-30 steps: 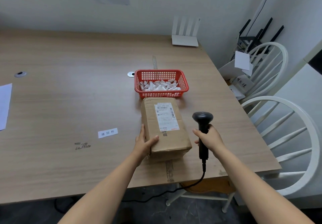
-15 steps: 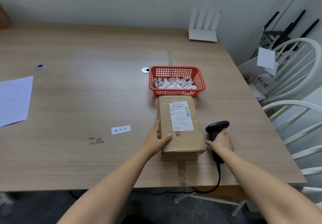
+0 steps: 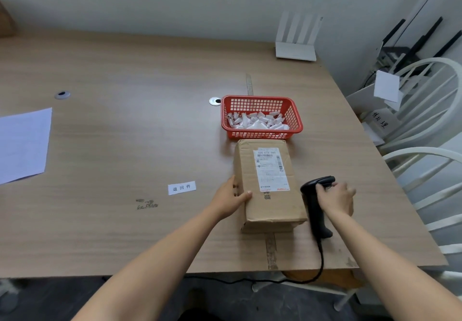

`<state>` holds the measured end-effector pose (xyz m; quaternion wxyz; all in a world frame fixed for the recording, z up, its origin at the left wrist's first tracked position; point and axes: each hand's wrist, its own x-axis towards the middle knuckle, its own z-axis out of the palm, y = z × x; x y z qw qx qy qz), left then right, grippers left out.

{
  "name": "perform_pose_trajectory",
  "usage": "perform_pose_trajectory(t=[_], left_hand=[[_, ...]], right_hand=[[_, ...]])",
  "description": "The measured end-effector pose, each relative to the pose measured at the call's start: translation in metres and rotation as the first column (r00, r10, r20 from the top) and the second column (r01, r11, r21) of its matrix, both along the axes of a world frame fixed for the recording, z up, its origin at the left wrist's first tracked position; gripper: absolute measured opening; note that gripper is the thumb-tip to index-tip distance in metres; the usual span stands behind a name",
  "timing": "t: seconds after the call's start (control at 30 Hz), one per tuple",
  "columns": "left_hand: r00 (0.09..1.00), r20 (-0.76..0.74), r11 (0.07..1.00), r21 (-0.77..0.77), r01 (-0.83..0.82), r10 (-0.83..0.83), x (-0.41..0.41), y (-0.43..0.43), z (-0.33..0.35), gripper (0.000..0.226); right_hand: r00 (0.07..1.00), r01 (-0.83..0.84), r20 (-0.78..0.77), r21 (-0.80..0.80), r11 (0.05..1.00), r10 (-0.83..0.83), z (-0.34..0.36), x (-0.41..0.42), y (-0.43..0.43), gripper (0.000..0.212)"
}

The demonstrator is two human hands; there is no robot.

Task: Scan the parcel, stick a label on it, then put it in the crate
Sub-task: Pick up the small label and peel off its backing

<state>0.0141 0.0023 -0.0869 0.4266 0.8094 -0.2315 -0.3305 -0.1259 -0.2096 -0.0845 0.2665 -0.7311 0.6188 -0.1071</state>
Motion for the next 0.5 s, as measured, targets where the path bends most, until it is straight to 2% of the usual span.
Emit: perform_pose_trajectory(t=[0.03, 0.1, 0.17, 0.3, 0.4, 0.43, 0.5], left_hand=[[1.0, 0.011, 1.0, 0.01, -0.012, 0.012, 0.002, 0.001, 0.0, 0.063], [0.999, 0.032, 0.999, 0.028, -0.038, 0.037, 0.008, 0.004, 0.0, 0.064], [0.997, 0.06, 0.997, 0.052, -0.051, 0.048, 0.015, 0.009, -0.001, 0.061], [0.981, 0.175, 0.989, 0.109, -0.104, 0.084, 0.036, 0.031, -0.009, 0.044], [0.942, 0.312, 0.973, 0.15, -0.176, 0.123, 0.054, 0.055, -0.02, 0.038], [0.924, 0.352, 0.964, 0.156, -0.214, 0.148, 0.061, 0.064, -0.025, 0.039], [0.895, 0.409, 0.94, 0.197, -0.279, 0.18, 0.074, 0.079, -0.036, 0.04]], right_hand=[[0.993, 0.008, 0.12, -0.08, 0.997, 0.001, 0.011, 0.006, 0.004, 0.039], [0.949, -0.061, 0.294, -0.17, 0.984, 0.11, 0.036, 0.024, 0.017, 0.024], [0.889, -0.241, 0.35, -0.193, 0.951, 0.296, 0.057, 0.047, 0.038, 0.017], [0.702, -0.568, 0.372, -0.221, 0.793, 0.607, 0.082, 0.097, 0.094, 0.011], [0.621, -0.718, 0.332, -0.124, 0.685, 0.71, 0.062, 0.131, 0.139, 0.012], [0.619, -0.743, 0.319, -0.055, 0.667, 0.717, 0.048, 0.141, 0.154, 0.014], [0.674, -0.729, 0.282, 0.104, 0.677, 0.683, 0.016, 0.156, 0.177, 0.02]])
